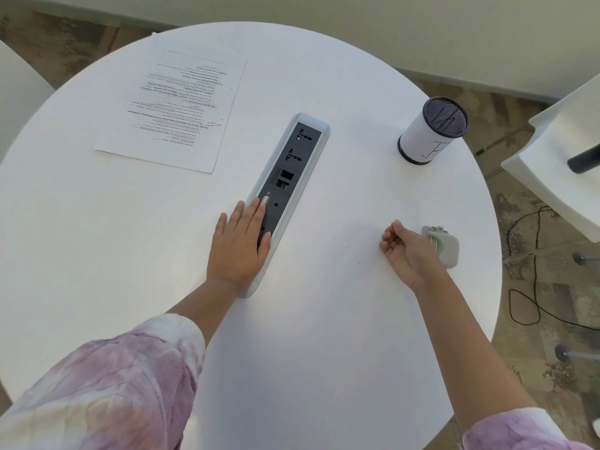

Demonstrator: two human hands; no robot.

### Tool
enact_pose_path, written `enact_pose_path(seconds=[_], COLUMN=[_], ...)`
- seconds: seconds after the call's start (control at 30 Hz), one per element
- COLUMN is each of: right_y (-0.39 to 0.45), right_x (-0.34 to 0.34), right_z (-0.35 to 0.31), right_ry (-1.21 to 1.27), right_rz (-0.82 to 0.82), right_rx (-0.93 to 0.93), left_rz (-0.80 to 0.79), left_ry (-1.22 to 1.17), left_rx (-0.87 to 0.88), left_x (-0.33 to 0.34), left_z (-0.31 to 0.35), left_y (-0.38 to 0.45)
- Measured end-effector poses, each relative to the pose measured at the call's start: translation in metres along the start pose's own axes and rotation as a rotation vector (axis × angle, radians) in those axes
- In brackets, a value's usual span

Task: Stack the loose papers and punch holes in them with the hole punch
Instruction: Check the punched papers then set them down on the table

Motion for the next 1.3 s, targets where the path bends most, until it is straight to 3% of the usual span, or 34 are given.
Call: enact_pose_path(seconds=[0.13,0.33,0.57,0.87,1.3], right_y=[-0.003,0.0,0.016,0.042,0.049], right_x=[0.012,0.024,0.014,-0.024,-0.024], right_z=[-0.022,-0.084,-0.156,-0.218,-0.225], right_ry=[0.196,0.283,0.293,-0.232,-0.561], right_rz=[-0.09,-0.152,-0.012,0.381,0.389], right_rx=[-0.006,-0.114,-0.227,-0.316,-0.351], left_rz=[0.001,0.006,-0.002,-0.011,-0.011], left_ry=[0.004,-0.003,-0.002,-0.001,-0.008], left_rx=[-0.001,0.007,0.0,-0.003,-0.004], left_x=[0.0,-0.002,-0.002,-0.001,0.0], left_z=[0.0,0.002,0.002,0.0,0.0], left_y=[0.0,-0.001,-0.001,0.0,0.0])
Point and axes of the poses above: each hand's wrist, its own y-axis towards the middle knuckle, its own x-axis out of the palm, z = x × y, the point moved 9 cm from there along y, towards the middle knuckle, and after that the axes turned 13 degrees about -y, right-handed, at the moved point
